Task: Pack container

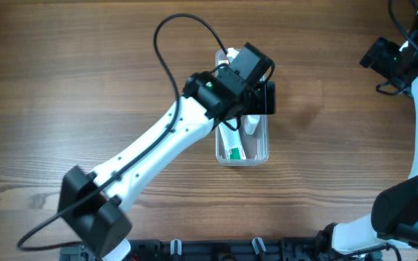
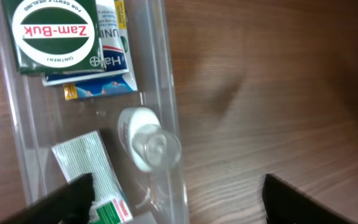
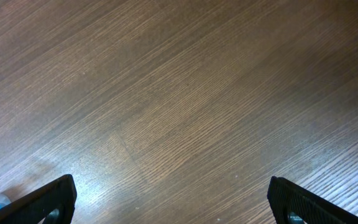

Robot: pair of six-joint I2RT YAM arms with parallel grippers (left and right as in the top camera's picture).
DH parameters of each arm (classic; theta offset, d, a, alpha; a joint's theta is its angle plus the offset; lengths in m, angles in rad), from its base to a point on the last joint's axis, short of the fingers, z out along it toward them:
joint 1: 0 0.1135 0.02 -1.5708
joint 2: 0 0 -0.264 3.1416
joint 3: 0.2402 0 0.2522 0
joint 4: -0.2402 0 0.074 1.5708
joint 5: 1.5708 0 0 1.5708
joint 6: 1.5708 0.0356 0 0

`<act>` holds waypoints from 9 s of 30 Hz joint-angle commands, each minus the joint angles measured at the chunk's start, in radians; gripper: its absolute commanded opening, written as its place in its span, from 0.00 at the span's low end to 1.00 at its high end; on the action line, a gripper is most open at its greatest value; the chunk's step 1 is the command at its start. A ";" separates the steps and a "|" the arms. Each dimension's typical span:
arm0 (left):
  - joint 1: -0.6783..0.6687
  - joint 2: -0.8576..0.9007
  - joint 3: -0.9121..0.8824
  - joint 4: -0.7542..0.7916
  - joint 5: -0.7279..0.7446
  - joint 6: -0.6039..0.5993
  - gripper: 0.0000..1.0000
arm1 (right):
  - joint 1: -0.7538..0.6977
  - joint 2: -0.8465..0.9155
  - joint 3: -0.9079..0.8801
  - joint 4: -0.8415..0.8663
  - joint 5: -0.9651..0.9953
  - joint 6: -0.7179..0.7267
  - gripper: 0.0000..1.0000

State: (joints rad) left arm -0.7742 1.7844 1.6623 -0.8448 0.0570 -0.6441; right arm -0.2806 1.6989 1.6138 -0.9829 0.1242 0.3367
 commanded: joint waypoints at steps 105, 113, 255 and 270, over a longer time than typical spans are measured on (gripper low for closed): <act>0.740 -1.782 -1.657 0.950 0.367 0.748 1.00 | 0.000 0.012 -0.005 0.003 -0.005 0.005 1.00; 0.740 -1.782 -1.657 0.905 0.285 0.740 1.00 | 0.000 0.012 -0.005 0.003 -0.005 0.005 1.00; 0.740 -1.781 -1.657 0.799 0.286 0.738 1.00 | 0.290 -1.695 -1.609 0.995 -0.283 -0.225 1.00; 0.740 -1.781 -1.657 0.799 0.286 0.738 1.00 | 0.290 -1.695 -1.609 0.995 -0.283 -0.225 1.00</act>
State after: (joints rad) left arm -0.0418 0.0135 0.0093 -0.0429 0.3519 0.0856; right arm 0.0044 0.0162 0.0063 0.0078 -0.1390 0.1249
